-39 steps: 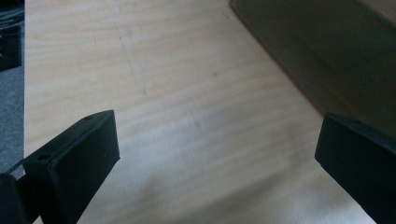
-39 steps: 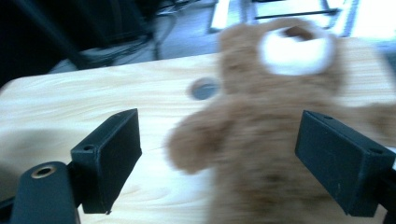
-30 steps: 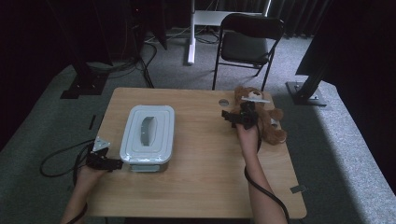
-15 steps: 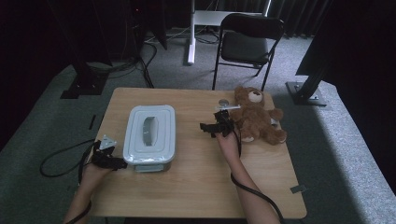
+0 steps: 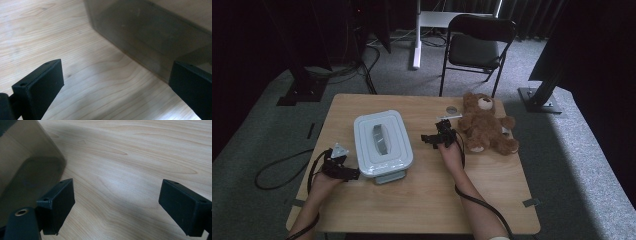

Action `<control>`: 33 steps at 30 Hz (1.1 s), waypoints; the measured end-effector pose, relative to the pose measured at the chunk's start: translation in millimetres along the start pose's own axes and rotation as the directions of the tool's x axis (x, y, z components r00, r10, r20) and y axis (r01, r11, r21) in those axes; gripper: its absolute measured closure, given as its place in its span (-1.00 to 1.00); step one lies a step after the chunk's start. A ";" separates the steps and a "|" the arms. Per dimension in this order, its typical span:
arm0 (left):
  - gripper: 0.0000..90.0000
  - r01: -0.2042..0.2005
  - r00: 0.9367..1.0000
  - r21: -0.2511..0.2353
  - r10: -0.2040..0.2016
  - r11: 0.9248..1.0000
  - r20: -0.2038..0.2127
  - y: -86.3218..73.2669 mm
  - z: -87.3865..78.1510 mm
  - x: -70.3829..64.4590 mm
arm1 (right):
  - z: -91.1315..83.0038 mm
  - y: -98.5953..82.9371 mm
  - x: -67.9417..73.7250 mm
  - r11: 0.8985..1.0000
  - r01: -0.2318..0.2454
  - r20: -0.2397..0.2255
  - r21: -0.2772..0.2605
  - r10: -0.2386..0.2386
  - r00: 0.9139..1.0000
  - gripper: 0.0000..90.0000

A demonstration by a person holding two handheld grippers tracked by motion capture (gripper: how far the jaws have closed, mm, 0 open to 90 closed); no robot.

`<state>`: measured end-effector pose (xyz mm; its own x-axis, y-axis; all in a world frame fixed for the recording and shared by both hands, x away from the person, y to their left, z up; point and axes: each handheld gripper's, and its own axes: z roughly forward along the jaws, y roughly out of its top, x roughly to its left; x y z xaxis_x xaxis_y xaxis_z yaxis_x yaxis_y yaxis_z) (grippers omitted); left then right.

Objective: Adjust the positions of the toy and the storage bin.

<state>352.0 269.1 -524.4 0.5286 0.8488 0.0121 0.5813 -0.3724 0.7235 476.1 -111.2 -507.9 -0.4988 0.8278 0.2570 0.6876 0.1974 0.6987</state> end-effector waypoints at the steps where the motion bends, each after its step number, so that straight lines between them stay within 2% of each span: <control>1: -0.99 -0.007 1.000 0.001 0.007 1.000 0.001 2.0 1.8 -2.2 | 0.3 0.1 0.1 1.000 0.002 -0.008 -0.006 -0.002 1.000 -0.72; 4: -0.99 -0.021 1.000 0.005 0.021 1.000 -0.004 7.6 7.9 -8.7 | 1.2 -0.4 0.6 1.000 0.001 -0.032 -0.022 -0.002 0.999 -0.72; 6: -0.99 -0.025 1.000 0.006 0.025 1.000 0.009 10.7 11.6 -12.5 | 2.2 -1.0 0.9 0.999 0.009 -0.054 -0.036 -0.011 0.998 -0.72; 8: -0.99 -0.025 1.000 0.003 0.024 1.000 0.015 12.1 13.5 -15.2 | 2.5 -1.1 1.4 0.999 0.023 -0.055 -0.040 -0.025 0.998 -0.72; 9: -0.99 -0.035 0.999 0.001 0.035 0.999 0.036 15.5 16.9 -21.8 | 2.7 -1.1 2.0 0.998 0.038 -0.057 -0.050 -0.041 0.998 -0.72; 12: -0.99 -0.048 0.998 0.000 0.048 0.999 0.047 19.1 20.0 -27.4 | 6.7 0.9 1.9 0.998 0.049 -0.065 -0.044 -0.052 0.997 -0.72; 16: -0.99 -0.014 0.999 -0.010 0.014 1.000 0.032 19.5 21.3 -21.7 | 12.1 6.6 -1.9 0.997 0.059 -0.064 -0.042 -0.062 0.996 -0.72; 19: -0.99 -0.004 1.000 -0.009 0.004 1.000 0.014 19.8 20.7 -17.1 | 14.4 9.4 -3.4 0.997 0.053 -0.082 -0.050 -0.057 0.995 -0.72; 21: -0.99 0.017 1.000 -0.018 -0.017 1.000 0.002 21.7 19.2 -11.6 | 19.1 14.0 -3.7 0.997 0.058 -0.085 -0.046 -0.062 0.994 -0.72; 24: -0.99 0.017 1.000 -0.021 -0.018 1.000 -0.013 25.0 18.8 -8.6 | 25.6 20.0 -2.8 0.997 0.069 -0.082 -0.033 -0.072 0.994 -0.72; 27: -0.99 0.014 1.000 -0.022 -0.014 1.000 -0.002 27.9 18.5 -9.1 | 32.7 23.7 -2.2 0.997 0.076 -0.100 -0.020 -0.078 0.992 -0.72; 29: -0.99 -0.004 1.000 -0.009 0.004 1.000 0.004 29.1 19.3 -11.7 | 36.0 23.2 -1.1 0.996 0.091 -0.144 -0.022 -0.093 0.985 -0.72; 32: -0.99 -0.008 1.000 -0.003 0.008 1.000 0.006 30.1 19.3 -14.3 | 39.9 21.6 1.6 0.993 0.115 -0.162 -0.003 -0.113 0.980 -0.72; 33: -0.99 -0.011 1.000 -0.005 0.011 1.000 0.005 30.3 18.9 -14.9 | 41.6 19.4 3.7 0.991 0.131 -0.187 0.003 -0.128 0.974 -0.69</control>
<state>373.5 238.1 -515.7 0.5381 0.8427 0.0163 0.5728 -0.3798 0.7264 509.6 -82.5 -521.2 -0.6727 0.6826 0.2855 0.6178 0.3059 0.7244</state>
